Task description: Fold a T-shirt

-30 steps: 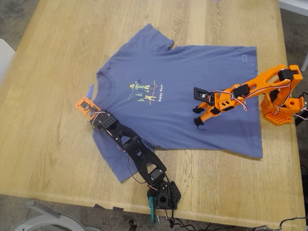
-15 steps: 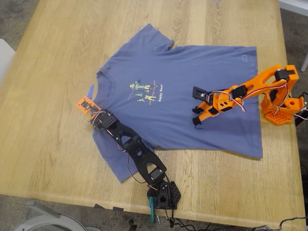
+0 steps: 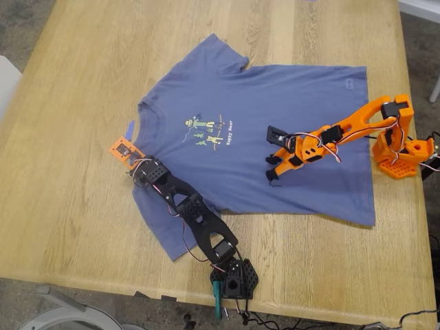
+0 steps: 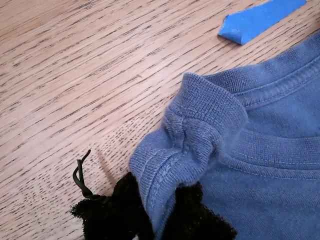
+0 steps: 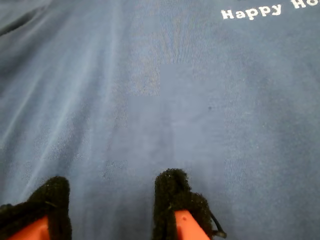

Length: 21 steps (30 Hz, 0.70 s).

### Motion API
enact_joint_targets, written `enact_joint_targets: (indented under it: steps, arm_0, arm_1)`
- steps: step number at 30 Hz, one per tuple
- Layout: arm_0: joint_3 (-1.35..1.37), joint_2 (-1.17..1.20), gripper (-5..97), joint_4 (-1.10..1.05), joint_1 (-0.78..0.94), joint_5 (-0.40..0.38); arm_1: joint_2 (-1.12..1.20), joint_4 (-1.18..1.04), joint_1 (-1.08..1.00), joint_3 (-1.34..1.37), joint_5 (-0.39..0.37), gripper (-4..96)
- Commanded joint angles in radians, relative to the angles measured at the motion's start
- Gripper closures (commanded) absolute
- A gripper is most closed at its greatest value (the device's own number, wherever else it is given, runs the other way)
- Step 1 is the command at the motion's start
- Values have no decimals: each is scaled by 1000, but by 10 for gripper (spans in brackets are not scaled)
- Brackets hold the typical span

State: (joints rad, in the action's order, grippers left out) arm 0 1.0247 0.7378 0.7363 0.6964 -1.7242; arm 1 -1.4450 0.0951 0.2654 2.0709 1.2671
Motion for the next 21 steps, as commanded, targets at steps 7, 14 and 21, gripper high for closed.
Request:
enact_joint_targets:
  steps: [7,14,21]
  arm_0:
    - [-6,38,918,43,-80,-17]
    - [-6,84,918,84,-97,-15]
    - [-5,129,918,114,-115,-12]
  arm_1:
    - [60,55,20,-21,-66,626]
    - [137,41,55,-77,-95,627]
    - [235,8,91,-192,-126,632]
